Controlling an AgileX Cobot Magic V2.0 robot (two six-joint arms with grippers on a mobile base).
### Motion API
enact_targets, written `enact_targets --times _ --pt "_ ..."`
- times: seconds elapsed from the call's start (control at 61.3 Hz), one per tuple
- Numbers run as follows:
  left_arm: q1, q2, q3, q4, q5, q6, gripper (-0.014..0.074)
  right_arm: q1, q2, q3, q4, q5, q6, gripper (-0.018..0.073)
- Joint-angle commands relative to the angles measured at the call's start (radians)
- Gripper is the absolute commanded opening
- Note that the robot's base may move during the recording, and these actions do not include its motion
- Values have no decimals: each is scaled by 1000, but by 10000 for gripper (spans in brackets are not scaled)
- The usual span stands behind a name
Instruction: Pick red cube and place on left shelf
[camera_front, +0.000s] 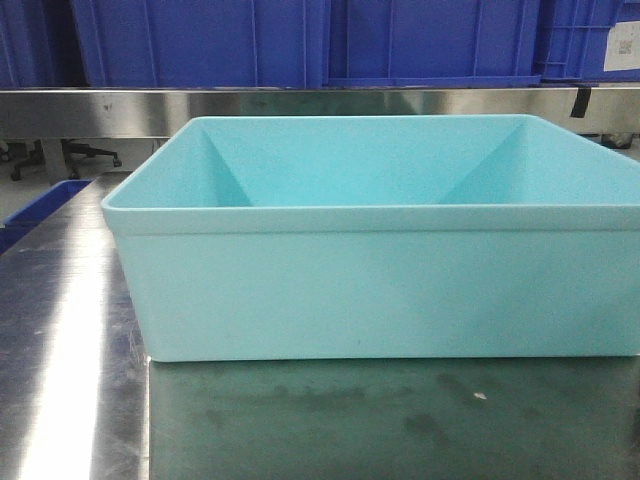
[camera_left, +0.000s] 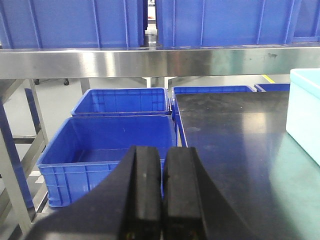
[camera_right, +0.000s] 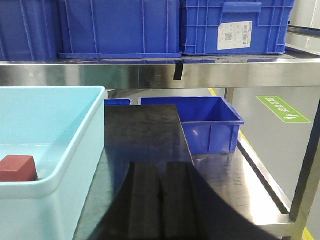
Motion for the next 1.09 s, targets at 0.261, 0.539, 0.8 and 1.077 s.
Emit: enact_targets --times 0.261,0.539,0.8,1.077 --pt "-6 -15 23 -6 -86 -1 102 -6 -23 -15 1 -93 -7 48" --pt "-6 -15 23 -6 -86 -1 102 -6 -23 -15 1 -93 -7 48" --pt "-6 -15 23 -6 -86 -1 102 -6 -23 -16 1 -102 -7 48" --pt "-6 -15 23 -6 -86 -1 102 -6 -23 -16 1 -156 -7 48"
